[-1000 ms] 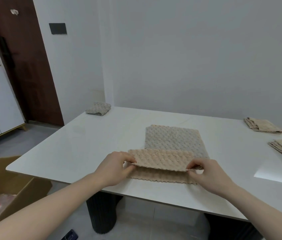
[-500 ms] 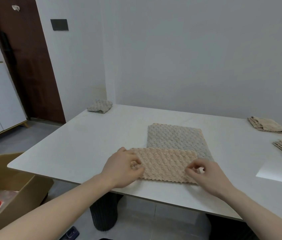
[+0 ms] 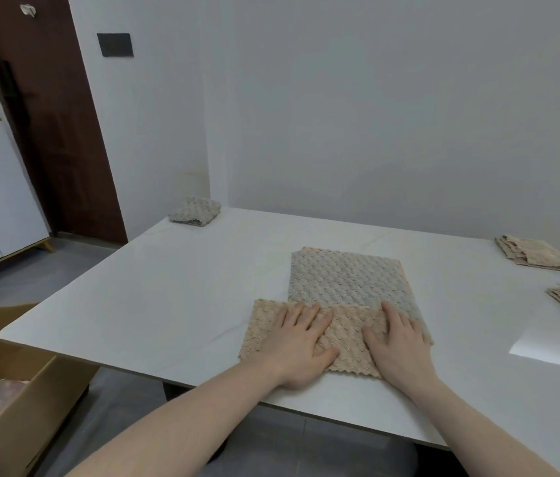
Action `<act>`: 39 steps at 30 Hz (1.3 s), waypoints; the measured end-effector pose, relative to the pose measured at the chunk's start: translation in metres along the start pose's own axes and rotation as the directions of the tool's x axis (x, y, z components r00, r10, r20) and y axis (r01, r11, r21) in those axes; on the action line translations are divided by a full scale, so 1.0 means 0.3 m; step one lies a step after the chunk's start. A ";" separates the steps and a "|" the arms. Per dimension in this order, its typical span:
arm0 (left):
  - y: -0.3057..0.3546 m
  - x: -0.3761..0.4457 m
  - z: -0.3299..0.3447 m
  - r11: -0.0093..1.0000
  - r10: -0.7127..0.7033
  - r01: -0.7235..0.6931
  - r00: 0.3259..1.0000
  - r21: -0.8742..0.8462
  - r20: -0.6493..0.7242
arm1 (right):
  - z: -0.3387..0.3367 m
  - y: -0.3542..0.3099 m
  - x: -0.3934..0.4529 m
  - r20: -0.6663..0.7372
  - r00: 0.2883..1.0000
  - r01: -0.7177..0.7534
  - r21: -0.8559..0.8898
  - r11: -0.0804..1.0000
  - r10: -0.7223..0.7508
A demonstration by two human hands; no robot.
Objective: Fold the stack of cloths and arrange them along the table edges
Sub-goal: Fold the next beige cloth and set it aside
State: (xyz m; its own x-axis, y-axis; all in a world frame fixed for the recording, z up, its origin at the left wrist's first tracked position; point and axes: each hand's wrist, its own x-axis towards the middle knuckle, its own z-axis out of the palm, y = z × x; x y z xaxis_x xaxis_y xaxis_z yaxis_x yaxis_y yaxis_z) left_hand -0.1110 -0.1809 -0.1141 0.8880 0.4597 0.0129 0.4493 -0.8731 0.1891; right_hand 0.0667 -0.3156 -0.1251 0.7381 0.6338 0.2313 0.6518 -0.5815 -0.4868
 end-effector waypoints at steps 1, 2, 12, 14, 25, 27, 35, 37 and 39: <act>-0.003 0.004 0.003 1.000 -0.003 0.003 1.000 -0.004 0.006 | 0.002 0.004 0.004 0.008 1.000 -0.001 -0.010 1.000 0.001; -0.002 0.007 0.002 1.000 -0.003 0.004 1.000 -0.009 0.019 | 0.002 0.005 0.006 0.014 1.000 -0.004 -0.013 1.000 0.004; -0.226 0.037 -0.066 0.948 -0.232 0.155 0.935 -0.278 -0.269 | -0.032 0.013 0.006 0.028 0.997 -0.078 0.213 0.974 0.073; -0.290 0.012 -0.047 0.922 -0.317 0.229 0.910 -0.314 -0.268 | -0.037 0.019 0.010 0.032 0.994 -0.109 0.289 0.951 0.104; -0.306 -0.016 -0.041 0.869 -0.390 0.236 0.867 -0.434 -0.309 | -0.046 -0.022 0.056 0.036 0.982 -0.189 0.206 0.960 0.186; -0.312 -0.021 -0.044 0.831 -0.408 0.205 0.856 -0.517 -0.317 | -0.063 -0.031 0.058 0.028 0.980 -0.197 0.336 0.921 0.199; -0.310 -0.028 -0.046 0.757 -0.451 0.191 0.845 -0.624 -0.289 | -0.090 -0.025 0.058 0.067 0.979 -0.203 0.349 0.915 0.192; -0.306 -0.028 -0.048 0.753 -0.454 0.199 0.847 -0.627 -0.276 | -0.090 -0.019 0.053 0.079 0.977 -0.213 0.352 0.912 0.197; -0.304 -0.027 -0.049 0.759 -0.449 0.202 0.851 -0.619 -0.273 | -0.099 -0.022 0.056 0.086 0.976 -0.220 0.373 0.901 0.203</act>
State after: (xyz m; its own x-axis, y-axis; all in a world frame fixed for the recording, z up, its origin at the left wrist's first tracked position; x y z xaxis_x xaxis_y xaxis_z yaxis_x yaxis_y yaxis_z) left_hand -0.1607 -0.1026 -0.1169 0.5273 0.8272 0.1943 0.4597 -0.4700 0.7535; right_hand 0.0799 -0.3164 -0.0929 0.8373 0.5440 0.0549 0.3602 -0.4732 -0.8040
